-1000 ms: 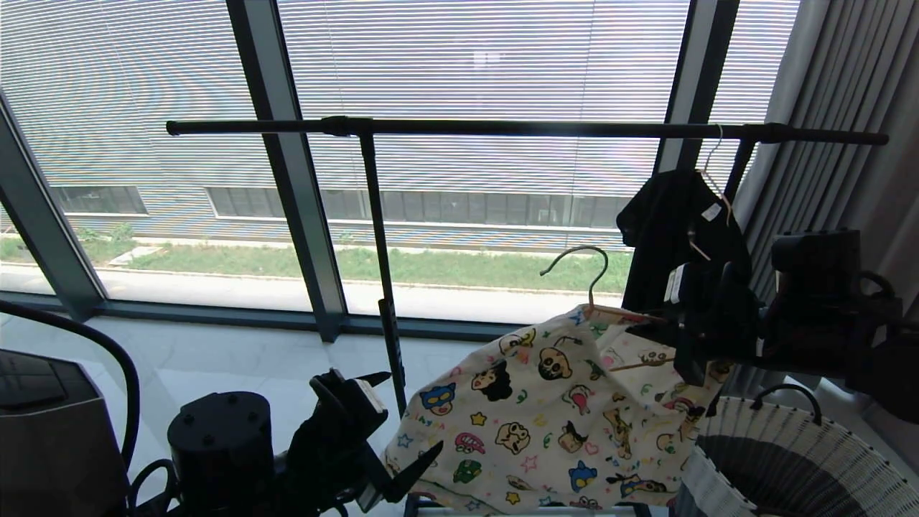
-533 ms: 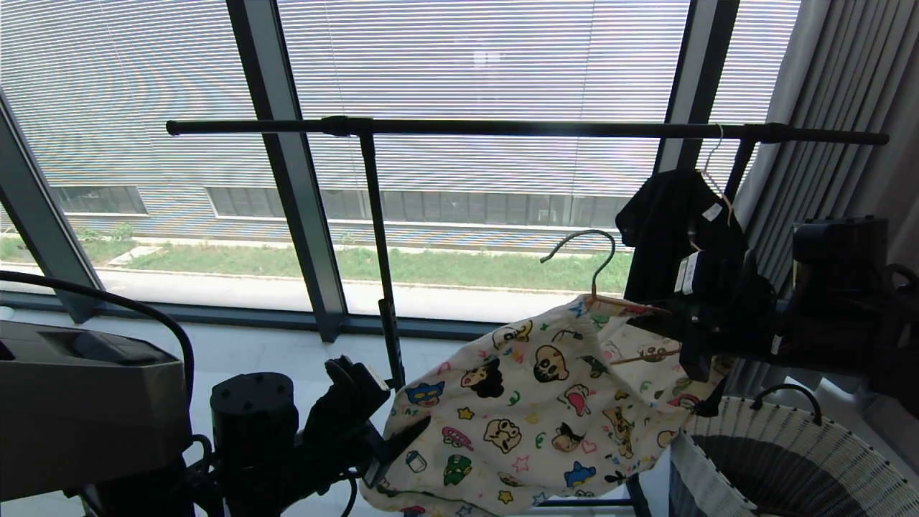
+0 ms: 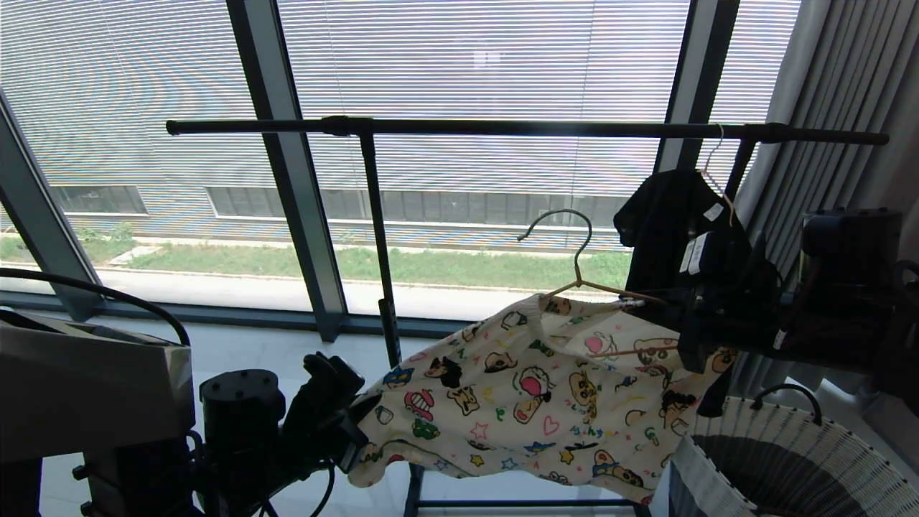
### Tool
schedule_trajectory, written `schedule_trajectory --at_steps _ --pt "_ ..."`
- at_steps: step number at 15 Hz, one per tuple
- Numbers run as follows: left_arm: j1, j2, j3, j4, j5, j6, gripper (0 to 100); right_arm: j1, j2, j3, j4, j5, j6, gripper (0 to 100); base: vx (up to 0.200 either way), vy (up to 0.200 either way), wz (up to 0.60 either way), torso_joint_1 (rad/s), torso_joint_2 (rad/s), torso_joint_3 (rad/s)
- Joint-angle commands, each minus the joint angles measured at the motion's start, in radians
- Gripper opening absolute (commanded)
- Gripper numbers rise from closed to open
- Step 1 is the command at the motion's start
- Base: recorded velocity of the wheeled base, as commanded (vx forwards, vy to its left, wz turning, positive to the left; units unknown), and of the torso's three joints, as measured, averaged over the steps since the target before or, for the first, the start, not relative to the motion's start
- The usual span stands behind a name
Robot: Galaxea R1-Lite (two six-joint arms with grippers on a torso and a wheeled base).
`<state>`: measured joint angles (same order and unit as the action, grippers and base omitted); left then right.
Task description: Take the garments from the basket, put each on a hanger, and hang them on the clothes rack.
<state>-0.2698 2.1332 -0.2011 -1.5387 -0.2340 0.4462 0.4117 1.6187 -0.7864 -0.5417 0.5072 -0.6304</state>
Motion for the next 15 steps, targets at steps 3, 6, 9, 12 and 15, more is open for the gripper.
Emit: schedule_trajectory --at_steps 3,6,9,12,15 --pt "0.006 0.008 0.003 0.0 0.035 -0.001 0 -0.001 -0.002 0.001 -0.001 -0.001 0.003 0 0.0 0.0 0.0 0.0 0.0 0.0" --pt "0.006 -0.019 0.037 0.0 0.035 -0.012 100 -0.001 0.0 0.003 0.0 -0.004 0.003 0 0.0 0.0 0.0 0.0 0.0 0.0" --pt "-0.012 -0.147 0.057 0.0 0.056 -0.06 100 -0.002 -0.007 0.039 0.0 -0.087 0.057 0 0.0 0.0 0.0 0.0 0.0 0.0" --pt "0.029 -0.346 0.104 0.003 0.065 -0.129 100 -0.005 -0.016 0.099 0.003 -0.239 0.123 0 0.0 0.0 0.0 0.0 0.0 0.0" --pt "0.098 -0.559 0.201 0.129 0.068 -0.161 100 -0.005 -0.037 0.144 0.005 -0.372 0.227 0 0.0 0.0 0.0 0.0 0.0 0.0"
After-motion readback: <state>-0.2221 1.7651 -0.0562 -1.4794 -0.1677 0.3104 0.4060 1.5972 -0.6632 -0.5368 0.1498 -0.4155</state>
